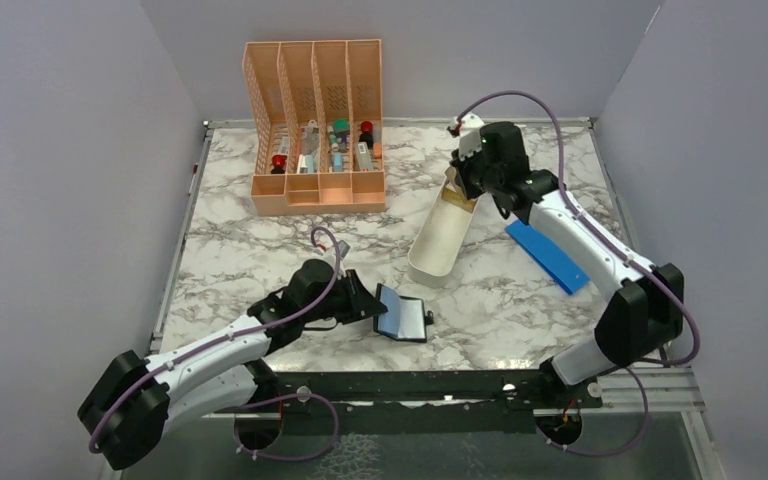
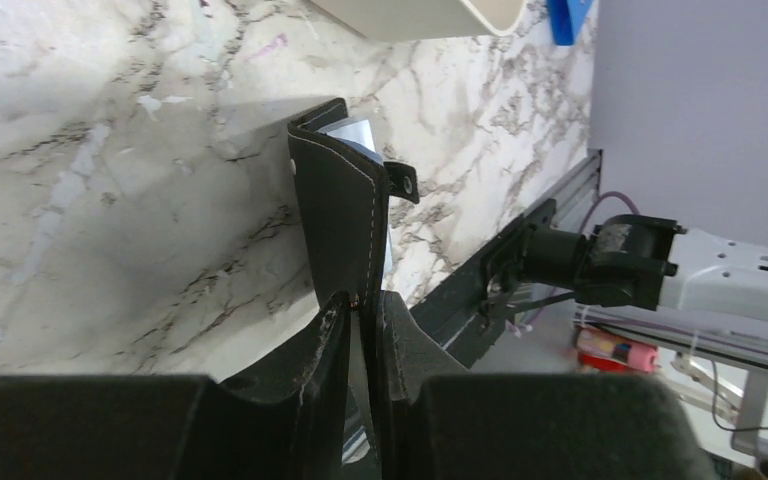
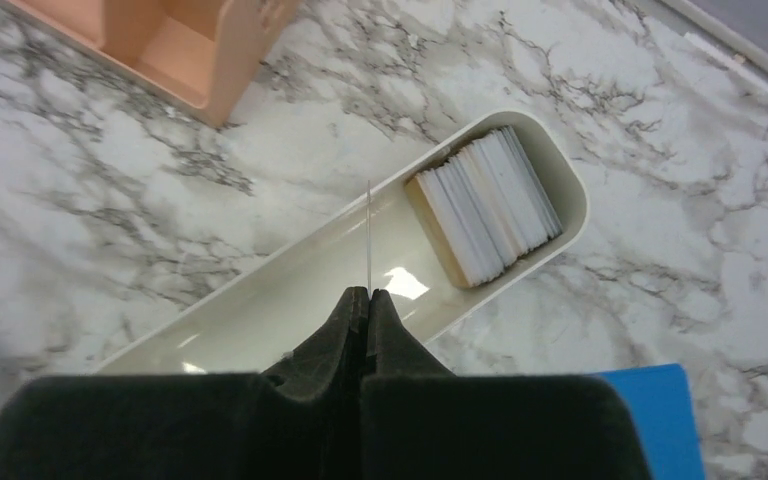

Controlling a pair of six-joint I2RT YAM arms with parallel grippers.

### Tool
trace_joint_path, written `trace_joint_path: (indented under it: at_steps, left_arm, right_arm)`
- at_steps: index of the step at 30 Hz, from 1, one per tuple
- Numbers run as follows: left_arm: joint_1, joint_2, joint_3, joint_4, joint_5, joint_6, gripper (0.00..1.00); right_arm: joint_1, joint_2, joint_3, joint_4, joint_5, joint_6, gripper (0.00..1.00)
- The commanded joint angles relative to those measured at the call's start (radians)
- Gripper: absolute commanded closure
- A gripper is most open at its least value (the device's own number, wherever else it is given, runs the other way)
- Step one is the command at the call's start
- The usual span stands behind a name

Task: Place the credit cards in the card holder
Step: Pick up the credit card from the storage box, then insert the credit card into the card holder.

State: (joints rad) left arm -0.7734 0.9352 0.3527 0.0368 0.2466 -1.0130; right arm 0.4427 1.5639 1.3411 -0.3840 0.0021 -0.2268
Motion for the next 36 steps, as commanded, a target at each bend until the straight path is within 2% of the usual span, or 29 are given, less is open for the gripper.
trace_joint_path:
  at_steps: [1, 4, 8, 11, 19, 25, 36]
  left_arm:
    - [0.003, -0.008, -0.052, 0.188, 0.084, -0.075, 0.83]
    - [0.003, -0.007, -0.096, 0.264, 0.091, -0.115, 0.83]
    - [0.003, 0.014, -0.11, 0.269, 0.092, -0.121, 0.82]
    - [0.003, 0.018, -0.126, 0.267, 0.081, -0.113, 0.78]
    - [0.003, -0.018, -0.076, -0.013, -0.07, -0.01, 0.58]
    - [0.003, -0.026, -0.019, -0.159, -0.156, 0.059, 0.56]
    - [0.003, 0.003, 0.017, -0.184, -0.167, 0.083, 0.59]
  right_arm:
    - [-0.007, -0.148, -0.055, -0.041, -0.12, 0.283, 0.99]
    - [-0.007, -0.261, -0.124, -0.027, -0.176, 0.386, 0.99]
    - [-0.007, -0.382, -0.231, -0.019, -0.282, 0.505, 0.99]
    - [-0.006, -0.479, -0.337, 0.02, -0.38, 0.624, 0.99]
    - [0.031, -0.661, -0.621, 0.142, -0.471, 0.902, 0.99]
    - [0.09, -0.749, -0.769, 0.231, -0.452, 1.041, 0.99]
    - [0.252, -0.708, -0.845, 0.266, -0.308, 1.097, 0.99]
